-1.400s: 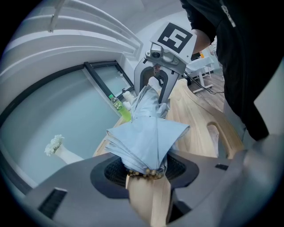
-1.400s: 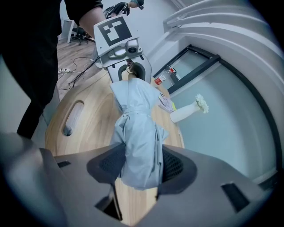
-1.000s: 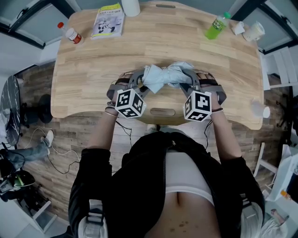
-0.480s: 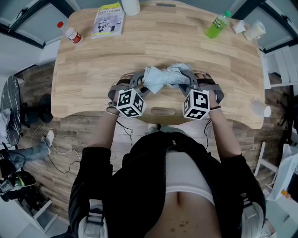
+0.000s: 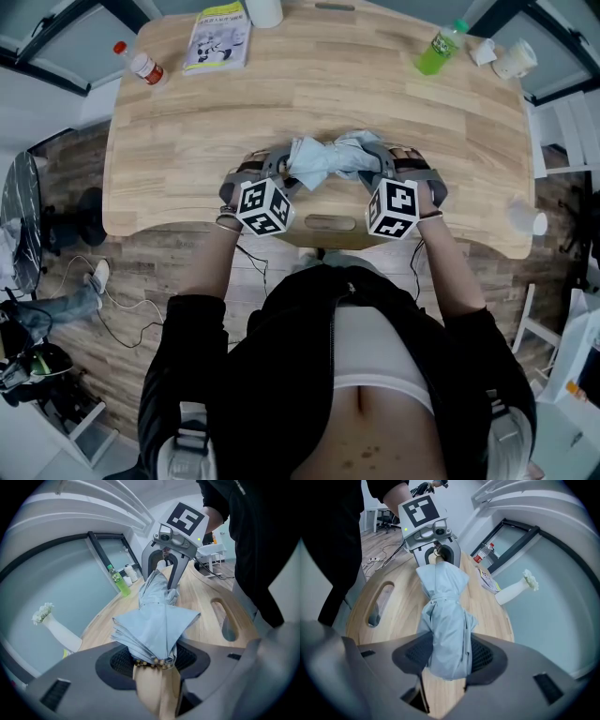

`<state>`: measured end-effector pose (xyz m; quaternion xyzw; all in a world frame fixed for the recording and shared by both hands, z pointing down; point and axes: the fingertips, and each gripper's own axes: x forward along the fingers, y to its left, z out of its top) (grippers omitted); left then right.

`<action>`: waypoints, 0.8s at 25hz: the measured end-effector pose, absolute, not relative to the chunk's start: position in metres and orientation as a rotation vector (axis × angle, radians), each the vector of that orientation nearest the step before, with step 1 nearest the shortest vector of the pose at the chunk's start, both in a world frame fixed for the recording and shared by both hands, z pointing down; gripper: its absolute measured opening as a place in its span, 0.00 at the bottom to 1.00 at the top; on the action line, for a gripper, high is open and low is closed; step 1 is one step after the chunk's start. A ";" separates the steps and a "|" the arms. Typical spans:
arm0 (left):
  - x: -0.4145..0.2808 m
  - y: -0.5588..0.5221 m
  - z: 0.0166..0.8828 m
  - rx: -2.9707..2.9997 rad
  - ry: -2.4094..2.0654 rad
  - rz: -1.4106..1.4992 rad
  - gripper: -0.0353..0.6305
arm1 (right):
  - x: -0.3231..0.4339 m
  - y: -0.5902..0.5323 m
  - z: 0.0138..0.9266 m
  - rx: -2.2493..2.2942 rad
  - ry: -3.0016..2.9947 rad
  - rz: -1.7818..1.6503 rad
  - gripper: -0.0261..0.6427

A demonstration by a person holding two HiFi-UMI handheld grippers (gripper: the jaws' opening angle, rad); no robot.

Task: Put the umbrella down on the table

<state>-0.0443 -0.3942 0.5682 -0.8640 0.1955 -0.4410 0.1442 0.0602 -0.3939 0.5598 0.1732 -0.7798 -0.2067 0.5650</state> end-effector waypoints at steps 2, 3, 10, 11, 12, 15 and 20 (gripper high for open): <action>-0.044 -0.394 0.570 -2.496 0.564 -1.273 0.38 | 0.060 -0.394 0.561 0.403 -1.832 -0.484 0.39; -0.044 -0.394 0.570 -2.499 0.565 -1.274 0.38 | 0.060 -0.394 0.562 0.401 -1.831 -0.483 0.39; -0.047 -0.394 0.578 -2.514 0.571 -1.291 0.38 | 0.057 -0.394 0.566 0.381 -1.821 -0.477 0.39; -0.048 -0.394 0.579 -2.515 0.572 -1.296 0.38 | 0.056 -0.394 0.567 0.378 -1.819 -0.478 0.39; -0.048 -0.394 0.581 -2.517 0.572 -1.301 0.38 | 0.056 -0.394 0.568 0.376 -1.818 -0.479 0.39; -0.050 -0.393 0.583 -2.521 0.571 -1.305 0.39 | 0.054 -0.394 0.570 0.374 -1.816 -0.477 0.39; -0.053 -0.394 0.587 -2.525 0.578 -1.320 0.40 | 0.051 -0.395 0.572 0.368 -1.807 -0.473 0.39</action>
